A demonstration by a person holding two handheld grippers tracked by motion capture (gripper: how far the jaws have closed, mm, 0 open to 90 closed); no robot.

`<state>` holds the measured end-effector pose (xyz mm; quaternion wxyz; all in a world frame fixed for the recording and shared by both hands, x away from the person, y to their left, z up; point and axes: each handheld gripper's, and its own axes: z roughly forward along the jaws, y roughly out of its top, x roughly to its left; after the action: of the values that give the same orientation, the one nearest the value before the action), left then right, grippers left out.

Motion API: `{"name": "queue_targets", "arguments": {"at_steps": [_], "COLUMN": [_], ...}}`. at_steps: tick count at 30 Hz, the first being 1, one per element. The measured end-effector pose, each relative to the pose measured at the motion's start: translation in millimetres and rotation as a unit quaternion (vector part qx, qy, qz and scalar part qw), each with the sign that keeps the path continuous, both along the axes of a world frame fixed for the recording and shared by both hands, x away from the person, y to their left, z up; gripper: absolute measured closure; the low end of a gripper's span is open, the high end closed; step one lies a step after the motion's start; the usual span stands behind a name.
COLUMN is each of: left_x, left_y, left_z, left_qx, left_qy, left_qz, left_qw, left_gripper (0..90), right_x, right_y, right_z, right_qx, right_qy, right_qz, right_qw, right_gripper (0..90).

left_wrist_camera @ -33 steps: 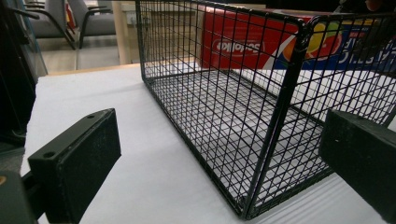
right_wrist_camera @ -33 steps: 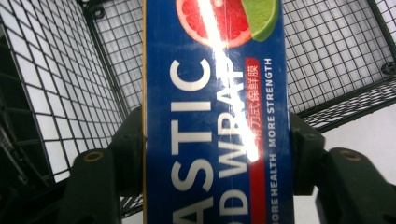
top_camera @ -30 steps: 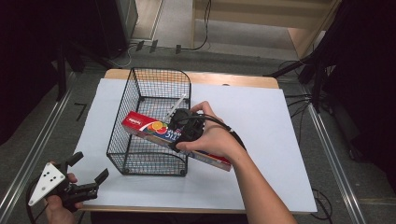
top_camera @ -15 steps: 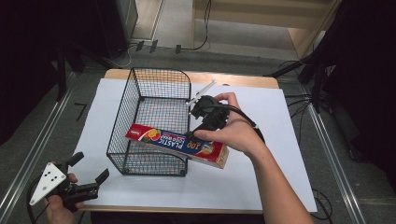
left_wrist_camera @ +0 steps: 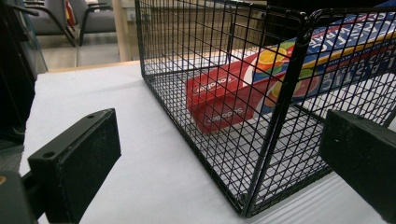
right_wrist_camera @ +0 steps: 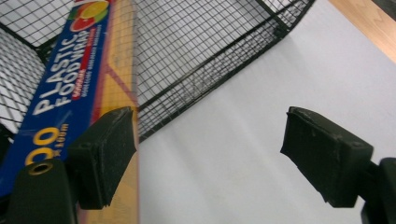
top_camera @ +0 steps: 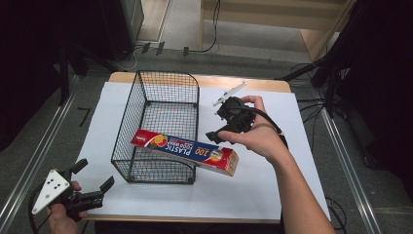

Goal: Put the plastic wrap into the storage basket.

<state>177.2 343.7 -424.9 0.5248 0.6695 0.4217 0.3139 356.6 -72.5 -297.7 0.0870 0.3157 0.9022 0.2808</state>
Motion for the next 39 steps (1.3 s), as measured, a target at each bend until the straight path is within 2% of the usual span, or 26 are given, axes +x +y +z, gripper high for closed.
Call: {"name": "queue_targets", "arguments": {"at_steps": [8,14,22,30,33,39], "left_x": [0.0,0.1,0.0,-0.1,-0.3,-0.2], "left_y": [0.5,-0.2,-0.4,-0.4,-0.8,-1.3], "left_z": [0.1,-0.1,-0.3,-0.4,-0.4,-0.5], "left_qx": [-0.002,0.000,0.000,0.000,0.000,0.003], "left_qy": [-0.001,0.000,0.002,0.002,0.002,0.003], "left_qz": [0.001,0.000,0.001,0.001,0.002,0.002], "left_qw": [1.0000,1.0000,1.0000,1.0000,1.0000,1.0000], "left_gripper": [0.0,0.0,0.0,0.0,0.0,0.0], "right_x": [5.6,4.5,-2.5,-9.3,-12.2,-18.6], "right_y": [-17.5,-33.9,-54.2,-75.8,-84.2,-101.7], "right_z": [-12.6,-24.9,-44.7,-61.9,-69.5,-84.7], "right_qx": [0.002,0.004,0.009,0.027,0.031,0.034], "right_qy": [-0.007,-0.006,-0.005,-0.010,-0.013,-0.009], "right_qz": [-0.033,-0.047,-0.070,-0.092,-0.091,-0.111], "right_qw": [0.9994,0.9989,0.9975,0.9953,0.9952,0.9932], "right_gripper": [17.8,17.9,17.9,18.1,18.1,18.1]}}
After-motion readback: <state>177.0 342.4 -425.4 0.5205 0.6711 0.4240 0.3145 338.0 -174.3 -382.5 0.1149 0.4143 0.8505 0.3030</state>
